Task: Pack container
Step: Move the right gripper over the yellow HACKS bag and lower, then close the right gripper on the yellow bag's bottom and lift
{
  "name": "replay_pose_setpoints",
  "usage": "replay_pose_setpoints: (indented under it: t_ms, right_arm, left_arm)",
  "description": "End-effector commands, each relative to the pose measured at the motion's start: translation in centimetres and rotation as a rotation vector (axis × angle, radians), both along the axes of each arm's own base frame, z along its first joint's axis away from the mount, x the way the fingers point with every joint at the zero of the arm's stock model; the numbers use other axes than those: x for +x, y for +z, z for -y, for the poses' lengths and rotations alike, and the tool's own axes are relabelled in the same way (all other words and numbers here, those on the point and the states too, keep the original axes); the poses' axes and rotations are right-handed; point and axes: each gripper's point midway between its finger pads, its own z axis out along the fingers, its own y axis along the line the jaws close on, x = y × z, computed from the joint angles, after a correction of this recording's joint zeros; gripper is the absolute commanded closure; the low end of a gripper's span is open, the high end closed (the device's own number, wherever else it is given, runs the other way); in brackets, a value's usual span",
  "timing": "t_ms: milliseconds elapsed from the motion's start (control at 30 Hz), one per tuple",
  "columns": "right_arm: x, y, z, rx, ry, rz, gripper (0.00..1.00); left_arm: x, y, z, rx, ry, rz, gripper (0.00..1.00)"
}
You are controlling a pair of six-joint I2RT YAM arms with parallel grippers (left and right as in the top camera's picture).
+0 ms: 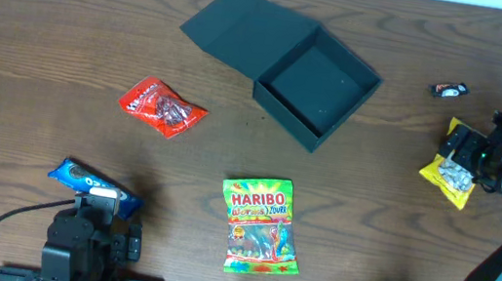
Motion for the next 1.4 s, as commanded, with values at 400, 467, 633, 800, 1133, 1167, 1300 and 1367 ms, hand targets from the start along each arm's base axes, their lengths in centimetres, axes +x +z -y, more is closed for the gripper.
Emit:
replay_pose_setpoints:
  t_ms: [400, 467, 633, 800, 1133, 1167, 1300, 1367]
  right_arm:
    - [-0.8, -5.0, 0.4, 0.048, -0.048, -0.102, 0.01]
    - [-0.7, -4.9, 0.4, 0.047, -0.053, -0.097, 0.01]
    - [-0.6, -4.9, 0.4, 0.055, -0.068, -0.096, 0.01]
    - [-0.6, -4.7, 0.5, 0.07, -0.107, -0.091, 0.01]
    - [-0.1, -2.6, 0.7, 0.068, -0.138, -0.041, 0.14]
    - [0.0, -2.5, 0.7, 0.067, -0.138, -0.038, 0.15]
    - [-0.1, -2.4, 0.6, 0.071, -0.136, -0.039, 0.24]
    - [-0.1, -2.4, 0.6, 0.071, -0.137, -0.039, 0.29]
  left_arm:
    - [-0.5, -1.4, -0.3, 0.023, -0.001, -0.044, 0.05]
    - [-0.5, -1.4, -0.3, 0.023, -0.001, -0.044, 0.05]
    - [-0.5, -1.4, -0.3, 0.023, -0.001, -0.044, 0.05]
    - [-0.5, -1.4, -0.3, 0.023, -0.001, -0.044, 0.05]
    - [-0.5, -1.4, -0.3, 0.023, -0.001, -0.044, 0.05]
    - [-0.5, -1.4, -0.3, 0.023, 0.0, -0.044, 0.05]
    - [-0.5, -1.4, -0.3, 0.023, -0.001, -0.044, 0.05]
    - [-0.5, -1.4, -0.3, 0.023, -0.001, -0.044, 0.05]
